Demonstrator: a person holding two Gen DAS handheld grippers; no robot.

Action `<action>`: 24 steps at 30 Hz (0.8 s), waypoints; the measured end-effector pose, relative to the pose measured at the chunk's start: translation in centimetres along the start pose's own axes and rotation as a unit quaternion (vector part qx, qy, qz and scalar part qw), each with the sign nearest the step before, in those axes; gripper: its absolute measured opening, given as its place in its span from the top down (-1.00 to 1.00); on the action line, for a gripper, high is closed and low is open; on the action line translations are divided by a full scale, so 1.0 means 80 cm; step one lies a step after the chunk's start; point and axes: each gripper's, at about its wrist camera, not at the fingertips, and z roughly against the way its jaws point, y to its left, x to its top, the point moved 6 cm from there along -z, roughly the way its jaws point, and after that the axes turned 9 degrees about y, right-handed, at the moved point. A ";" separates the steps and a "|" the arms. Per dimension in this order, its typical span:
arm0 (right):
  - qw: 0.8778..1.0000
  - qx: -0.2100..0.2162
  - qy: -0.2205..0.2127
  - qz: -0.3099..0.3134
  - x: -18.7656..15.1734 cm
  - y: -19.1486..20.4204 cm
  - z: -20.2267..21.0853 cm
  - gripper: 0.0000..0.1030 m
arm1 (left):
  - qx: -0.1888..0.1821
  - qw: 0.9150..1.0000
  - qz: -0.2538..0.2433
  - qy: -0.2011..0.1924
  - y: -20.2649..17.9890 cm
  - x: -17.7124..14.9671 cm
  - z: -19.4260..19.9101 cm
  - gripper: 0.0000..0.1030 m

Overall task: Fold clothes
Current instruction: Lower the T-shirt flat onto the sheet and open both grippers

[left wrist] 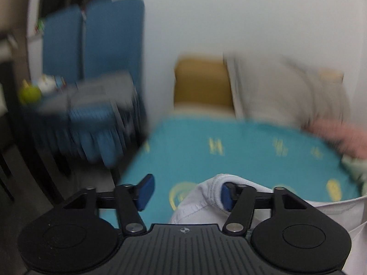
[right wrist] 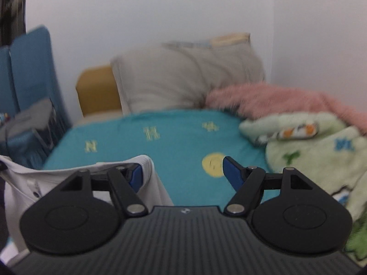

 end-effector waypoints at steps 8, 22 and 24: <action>0.990 0.055 0.128 -0.005 -0.047 0.003 -0.122 -0.43 | -0.063 0.988 -0.055 0.130 0.029 -0.022 -0.088 -0.86; 0.996 0.068 0.063 -0.009 -0.118 0.003 0.097 -0.58 | -0.078 0.993 -0.093 0.009 0.061 -0.133 0.195 -0.94; 0.997 0.068 0.045 -0.009 -0.127 0.003 0.141 -0.58 | -0.078 0.993 -0.085 -0.009 0.068 -0.166 0.258 -0.94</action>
